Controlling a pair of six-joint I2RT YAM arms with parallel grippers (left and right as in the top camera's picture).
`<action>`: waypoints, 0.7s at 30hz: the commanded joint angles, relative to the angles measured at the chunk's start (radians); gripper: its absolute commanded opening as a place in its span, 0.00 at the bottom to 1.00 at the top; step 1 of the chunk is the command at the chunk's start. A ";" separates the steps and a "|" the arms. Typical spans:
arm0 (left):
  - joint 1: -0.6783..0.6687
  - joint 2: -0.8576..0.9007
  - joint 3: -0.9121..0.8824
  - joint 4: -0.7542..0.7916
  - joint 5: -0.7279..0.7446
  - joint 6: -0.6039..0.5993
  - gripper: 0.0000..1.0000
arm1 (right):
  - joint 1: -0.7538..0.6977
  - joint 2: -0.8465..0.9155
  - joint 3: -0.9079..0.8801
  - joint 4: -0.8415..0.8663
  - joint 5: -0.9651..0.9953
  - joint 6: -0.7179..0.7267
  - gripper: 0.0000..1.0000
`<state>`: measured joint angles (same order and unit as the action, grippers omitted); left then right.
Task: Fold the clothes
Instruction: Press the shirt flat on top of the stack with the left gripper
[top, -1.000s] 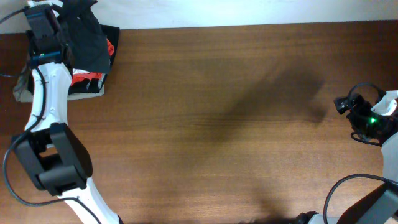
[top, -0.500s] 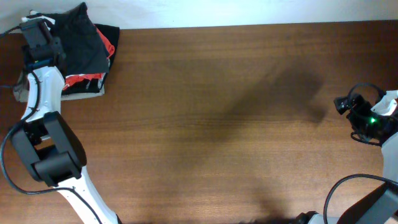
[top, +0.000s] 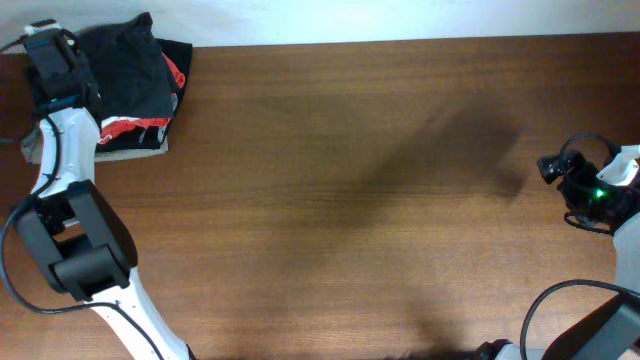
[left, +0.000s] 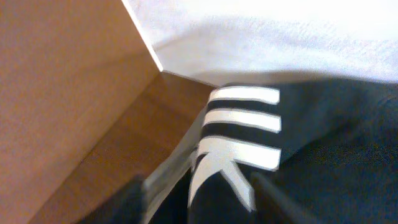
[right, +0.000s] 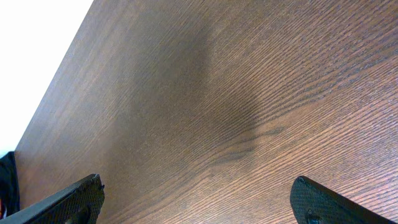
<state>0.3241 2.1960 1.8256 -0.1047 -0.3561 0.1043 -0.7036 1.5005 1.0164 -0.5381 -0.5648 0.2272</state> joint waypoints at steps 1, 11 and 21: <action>-0.030 -0.054 0.019 0.046 -0.002 -0.002 0.19 | -0.004 0.000 0.007 0.000 0.002 -0.009 0.99; -0.014 0.124 0.019 0.032 0.102 0.018 0.20 | -0.004 0.000 0.007 0.000 0.002 -0.009 0.99; -0.023 0.024 0.028 -0.012 0.102 0.024 0.56 | -0.004 0.000 0.007 0.000 0.002 -0.009 0.99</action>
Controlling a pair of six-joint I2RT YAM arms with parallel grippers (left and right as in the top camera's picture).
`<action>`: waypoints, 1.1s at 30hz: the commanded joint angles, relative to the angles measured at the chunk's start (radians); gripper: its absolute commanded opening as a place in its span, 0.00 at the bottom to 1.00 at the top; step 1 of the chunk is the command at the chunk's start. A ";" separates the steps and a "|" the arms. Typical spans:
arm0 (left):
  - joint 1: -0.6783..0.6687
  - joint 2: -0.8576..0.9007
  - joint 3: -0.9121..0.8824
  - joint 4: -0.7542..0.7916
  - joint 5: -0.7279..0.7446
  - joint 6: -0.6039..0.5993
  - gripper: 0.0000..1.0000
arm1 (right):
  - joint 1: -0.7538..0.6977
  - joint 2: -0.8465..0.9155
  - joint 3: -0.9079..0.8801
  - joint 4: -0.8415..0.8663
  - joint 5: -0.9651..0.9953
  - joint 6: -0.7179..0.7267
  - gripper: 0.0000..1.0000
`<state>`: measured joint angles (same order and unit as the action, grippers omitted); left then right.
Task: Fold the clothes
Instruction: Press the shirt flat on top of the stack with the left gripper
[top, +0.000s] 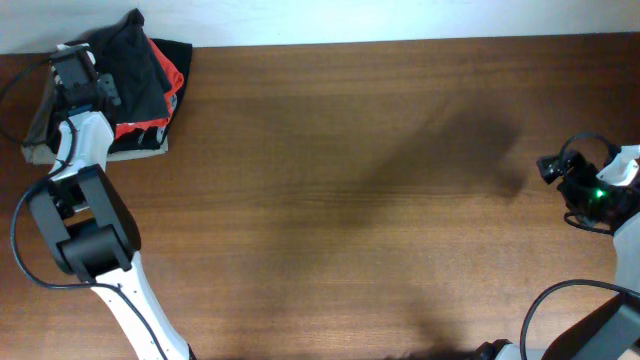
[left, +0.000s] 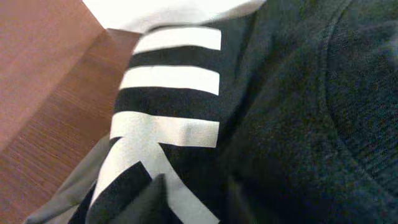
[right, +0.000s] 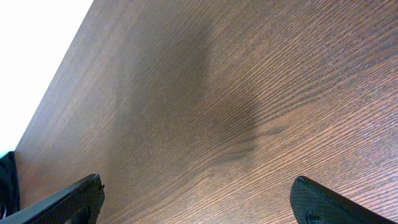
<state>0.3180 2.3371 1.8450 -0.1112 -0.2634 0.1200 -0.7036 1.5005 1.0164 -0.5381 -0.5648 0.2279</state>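
Observation:
A pile of clothes lies at the table's far left corner: a black garment (top: 135, 55) on top, with red and white parts (top: 140, 125) beneath it. My left gripper (top: 98, 92) is at the pile's left side. In the left wrist view its gripper (left: 196, 208) has black cloth with white stripes (left: 171, 78) pinched between close-set fingers. My right gripper (top: 552, 166) hovers at the right edge, and in its wrist view the gripper (right: 196, 199) is wide open over bare wood.
A grey cloth (top: 35, 125) sticks out under the pile's left side. The brown wooden table (top: 350, 200) stretches between the arms. A white wall (top: 400, 18) borders the far edge.
My left gripper has moved right, into the pile, and its fingers have drawn closer on the striped black cloth. The black garment now bunches higher. The right arm is unchanged.

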 joint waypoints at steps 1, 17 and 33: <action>-0.024 -0.148 0.008 -0.006 0.010 0.008 0.66 | -0.004 0.000 0.007 0.000 0.002 -0.010 0.99; -0.432 -0.792 0.008 -0.605 0.014 -0.007 0.99 | -0.004 0.000 0.007 0.000 0.002 -0.010 0.99; -0.767 -0.859 0.008 -0.698 0.013 -0.007 0.99 | -0.004 0.000 0.007 0.000 0.002 -0.010 0.99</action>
